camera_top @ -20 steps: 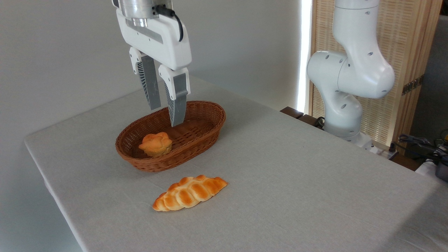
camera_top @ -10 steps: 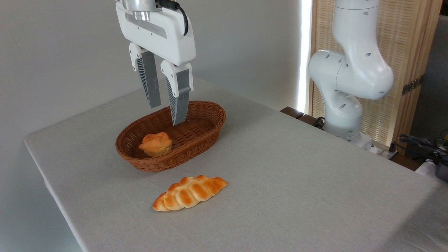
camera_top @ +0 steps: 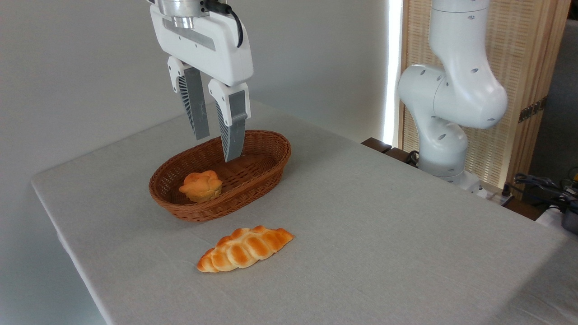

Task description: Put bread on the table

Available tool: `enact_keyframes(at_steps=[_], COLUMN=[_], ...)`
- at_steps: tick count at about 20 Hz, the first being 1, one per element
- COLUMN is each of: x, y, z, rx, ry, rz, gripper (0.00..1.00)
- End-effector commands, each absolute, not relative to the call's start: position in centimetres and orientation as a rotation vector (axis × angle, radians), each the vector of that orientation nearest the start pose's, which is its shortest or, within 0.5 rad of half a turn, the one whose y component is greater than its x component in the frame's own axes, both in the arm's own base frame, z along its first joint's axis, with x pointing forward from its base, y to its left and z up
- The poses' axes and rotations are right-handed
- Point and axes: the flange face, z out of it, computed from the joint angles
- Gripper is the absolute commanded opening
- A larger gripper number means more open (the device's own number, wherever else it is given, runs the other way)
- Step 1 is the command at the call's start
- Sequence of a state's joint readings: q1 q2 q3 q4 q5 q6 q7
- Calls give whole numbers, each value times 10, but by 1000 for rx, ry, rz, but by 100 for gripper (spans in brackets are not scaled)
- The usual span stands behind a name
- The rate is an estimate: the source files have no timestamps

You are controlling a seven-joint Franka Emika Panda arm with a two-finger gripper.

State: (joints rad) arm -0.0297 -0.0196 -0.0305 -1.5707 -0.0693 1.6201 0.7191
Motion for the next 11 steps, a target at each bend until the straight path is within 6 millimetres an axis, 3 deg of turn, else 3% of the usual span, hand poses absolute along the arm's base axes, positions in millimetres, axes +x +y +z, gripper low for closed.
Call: enact_keyframes(at_steps=[1, 11], x=[553, 553], y=[-38, -30], z=[644, 644], rx=[-2928, -2941], ry=[1227, 1198], rz=[-105, -103], gripper=[100, 100])
